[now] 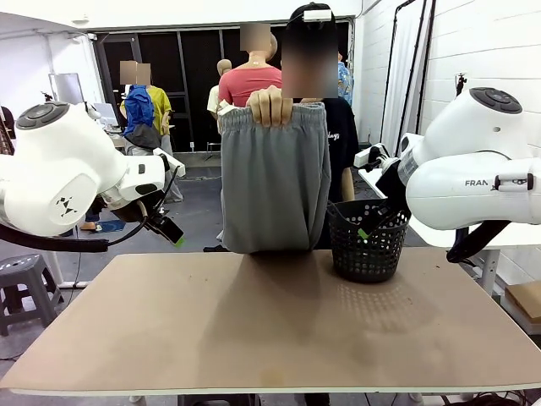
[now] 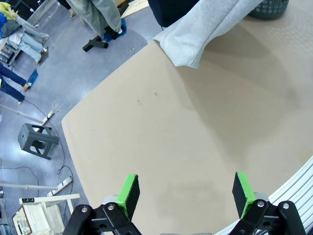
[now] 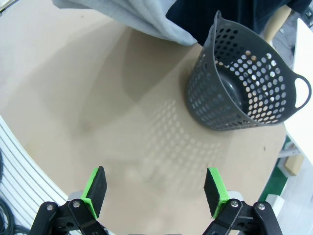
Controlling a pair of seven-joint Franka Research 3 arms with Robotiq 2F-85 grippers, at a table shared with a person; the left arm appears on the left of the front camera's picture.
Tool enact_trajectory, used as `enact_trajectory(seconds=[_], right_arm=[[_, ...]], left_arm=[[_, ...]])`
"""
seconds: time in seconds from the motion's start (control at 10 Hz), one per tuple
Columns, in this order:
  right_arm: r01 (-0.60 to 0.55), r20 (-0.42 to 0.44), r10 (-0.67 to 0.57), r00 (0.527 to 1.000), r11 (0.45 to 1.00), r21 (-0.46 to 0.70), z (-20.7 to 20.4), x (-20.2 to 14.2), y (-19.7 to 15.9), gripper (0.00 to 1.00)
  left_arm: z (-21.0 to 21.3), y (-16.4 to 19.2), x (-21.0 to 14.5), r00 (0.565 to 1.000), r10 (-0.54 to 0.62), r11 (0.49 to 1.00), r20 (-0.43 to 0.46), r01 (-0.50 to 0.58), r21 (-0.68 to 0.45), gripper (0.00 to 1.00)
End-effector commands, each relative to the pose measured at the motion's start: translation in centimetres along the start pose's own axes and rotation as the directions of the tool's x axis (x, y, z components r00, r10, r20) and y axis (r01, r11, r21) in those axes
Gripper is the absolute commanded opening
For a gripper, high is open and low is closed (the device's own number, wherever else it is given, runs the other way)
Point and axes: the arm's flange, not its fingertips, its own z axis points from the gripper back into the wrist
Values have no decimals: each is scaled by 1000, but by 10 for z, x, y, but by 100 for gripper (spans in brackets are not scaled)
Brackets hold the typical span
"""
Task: Fold the training pants.
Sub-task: Grab both ends of the Training pants handed by a person.
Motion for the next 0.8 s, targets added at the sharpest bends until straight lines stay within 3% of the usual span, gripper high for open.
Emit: enact_trajectory(seconds=[0.0, 0.7], right_arm=[[0, 0, 0, 1000, 1000, 0, -1, 0, 0, 100], [0, 0, 0, 1000, 1000, 0, -1, 0, 0, 100]], left_arm=[[-1, 2, 1, 1000, -12, 1000, 8, 12, -5, 100], [-1, 2, 1, 1000, -12, 1000, 8, 12, -5, 100]])
